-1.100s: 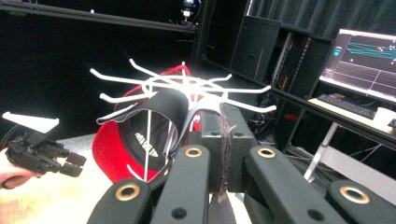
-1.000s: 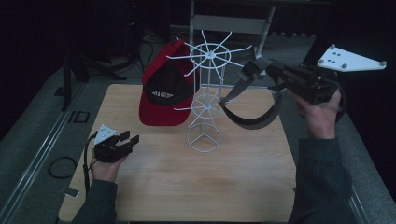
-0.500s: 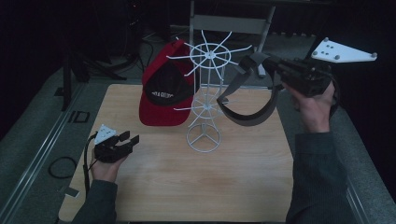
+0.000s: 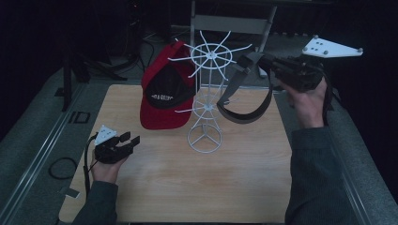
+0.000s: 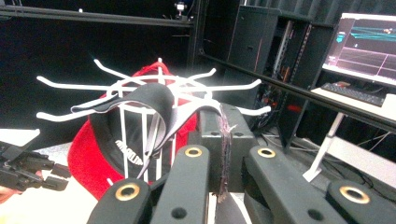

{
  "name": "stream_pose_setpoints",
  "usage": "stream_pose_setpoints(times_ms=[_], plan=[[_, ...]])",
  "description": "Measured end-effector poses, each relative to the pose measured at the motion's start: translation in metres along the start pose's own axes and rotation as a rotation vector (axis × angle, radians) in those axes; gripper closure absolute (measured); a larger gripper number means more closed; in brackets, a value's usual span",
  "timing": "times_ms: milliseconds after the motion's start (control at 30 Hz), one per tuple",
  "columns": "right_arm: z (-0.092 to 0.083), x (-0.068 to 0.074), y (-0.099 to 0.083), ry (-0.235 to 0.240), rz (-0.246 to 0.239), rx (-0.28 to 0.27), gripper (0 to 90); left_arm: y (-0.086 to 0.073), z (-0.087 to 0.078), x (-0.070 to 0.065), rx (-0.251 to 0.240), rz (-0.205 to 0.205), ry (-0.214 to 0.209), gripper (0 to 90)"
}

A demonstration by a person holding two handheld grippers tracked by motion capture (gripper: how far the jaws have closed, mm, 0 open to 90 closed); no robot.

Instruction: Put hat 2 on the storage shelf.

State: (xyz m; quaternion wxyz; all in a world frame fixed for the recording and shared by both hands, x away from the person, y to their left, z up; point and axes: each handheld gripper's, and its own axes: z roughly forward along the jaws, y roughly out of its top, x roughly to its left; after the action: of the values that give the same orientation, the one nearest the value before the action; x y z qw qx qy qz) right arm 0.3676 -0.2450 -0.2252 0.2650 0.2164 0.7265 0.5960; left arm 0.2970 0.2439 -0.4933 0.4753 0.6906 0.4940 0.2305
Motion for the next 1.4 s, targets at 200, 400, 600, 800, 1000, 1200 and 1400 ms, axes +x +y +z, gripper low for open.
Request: stream_pose_setpoints(times_ms=[200, 400, 600, 800, 1000, 1200, 1400], plan=[[0.006, -0.005, -0.008, -0.002, 0.016, 0.025, 89.3, 0.000, 0.000, 0.000, 0.001, -0.001, -0.002, 53.5], [0.012, -0.007, -0.016, 0.000, 0.023, 0.057, 89.2, 0.000, 0.000, 0.000, 0.001, -0.001, -0.001, 53.5], [0.012, -0.008, -0.020, -0.006, 0.019, 0.074, 89.1, 0.000, 0.001, 0.000, 0.000, -0.002, -0.001, 53.5], [0.013, -0.005, -0.022, -0.024, -0.007, 0.099, 81.3, 0.000, 0.001, -0.001, 0.000, -0.001, -0.003, 53.5], [0.012, -0.005, -0.025, -0.026, -0.002, 0.100, 73.4, 0.000, 0.001, 0.000, 0.001, 0.000, -0.002, 53.5], [0.012, -0.003, -0.029, -0.025, -0.006, 0.108, 66.0, -0.001, 0.001, -0.001, 0.002, -0.001, -0.002, 53.5], [0.009, -0.001, -0.035, -0.030, -0.010, 0.119, 60.3, -0.001, 0.001, -0.001, 0.002, -0.001, -0.001, 53.5]])
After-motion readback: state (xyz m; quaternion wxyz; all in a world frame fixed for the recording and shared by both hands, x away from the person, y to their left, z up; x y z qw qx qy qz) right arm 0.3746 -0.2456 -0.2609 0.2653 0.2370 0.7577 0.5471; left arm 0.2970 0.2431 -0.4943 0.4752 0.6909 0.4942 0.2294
